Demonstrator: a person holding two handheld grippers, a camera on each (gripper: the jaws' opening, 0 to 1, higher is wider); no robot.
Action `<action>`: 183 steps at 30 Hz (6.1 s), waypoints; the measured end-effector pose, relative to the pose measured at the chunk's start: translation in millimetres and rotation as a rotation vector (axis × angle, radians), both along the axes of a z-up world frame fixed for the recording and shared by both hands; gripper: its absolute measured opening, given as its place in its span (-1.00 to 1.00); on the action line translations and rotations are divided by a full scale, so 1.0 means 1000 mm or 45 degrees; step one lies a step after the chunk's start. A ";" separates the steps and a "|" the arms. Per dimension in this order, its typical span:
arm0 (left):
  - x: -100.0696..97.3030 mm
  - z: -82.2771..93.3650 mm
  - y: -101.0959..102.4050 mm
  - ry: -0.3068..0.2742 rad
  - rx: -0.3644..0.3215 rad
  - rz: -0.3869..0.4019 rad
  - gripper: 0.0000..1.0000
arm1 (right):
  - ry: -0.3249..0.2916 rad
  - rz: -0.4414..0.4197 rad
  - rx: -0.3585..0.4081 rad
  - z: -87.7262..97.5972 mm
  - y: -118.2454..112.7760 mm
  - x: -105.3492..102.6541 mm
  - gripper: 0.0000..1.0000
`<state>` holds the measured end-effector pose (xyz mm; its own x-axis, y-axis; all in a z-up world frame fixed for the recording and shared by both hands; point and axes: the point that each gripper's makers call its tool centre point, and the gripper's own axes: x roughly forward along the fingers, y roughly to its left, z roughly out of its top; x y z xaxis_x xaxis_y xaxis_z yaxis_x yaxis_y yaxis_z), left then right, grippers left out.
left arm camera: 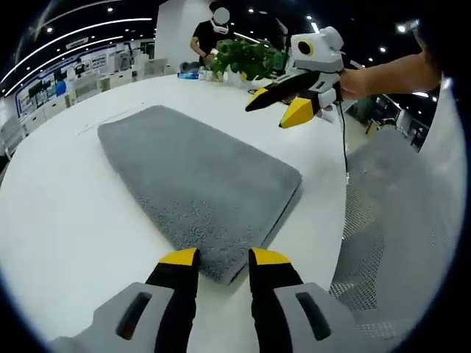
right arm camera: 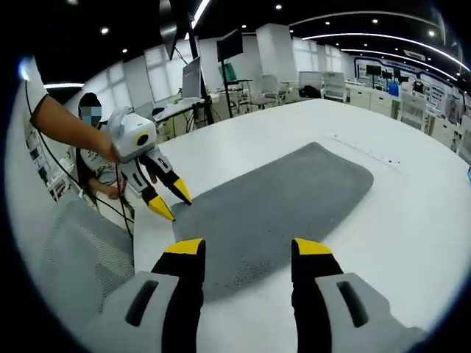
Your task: Fold the towel on the table until its edges align and the towel forms a compact rectangular stack.
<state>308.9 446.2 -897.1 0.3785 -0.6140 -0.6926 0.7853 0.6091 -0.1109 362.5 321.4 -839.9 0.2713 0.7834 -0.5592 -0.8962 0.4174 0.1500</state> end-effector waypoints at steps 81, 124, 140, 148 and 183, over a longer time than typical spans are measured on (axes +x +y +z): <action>-0.020 -0.011 -0.128 -0.044 0.148 -0.185 -0.57 | -0.028 0.069 -0.390 -0.076 -0.124 -0.067 -0.55; -0.041 -0.015 -0.147 -0.064 0.386 -0.294 -0.79 | -0.139 0.227 -0.508 -0.081 -0.143 -0.086 -0.88; -0.072 0.006 -0.149 0.125 0.309 -0.264 -0.79 | -0.029 0.269 -0.447 -0.059 -0.148 -0.116 -0.89; -0.074 0.028 -0.149 0.093 0.248 -0.255 -0.80 | -0.008 0.264 -0.395 -0.043 -0.148 -0.121 -0.90; -0.042 0.121 -0.157 0.015 -0.258 0.073 -0.83 | 0.122 0.249 -0.113 0.036 -0.149 -0.129 -0.91</action>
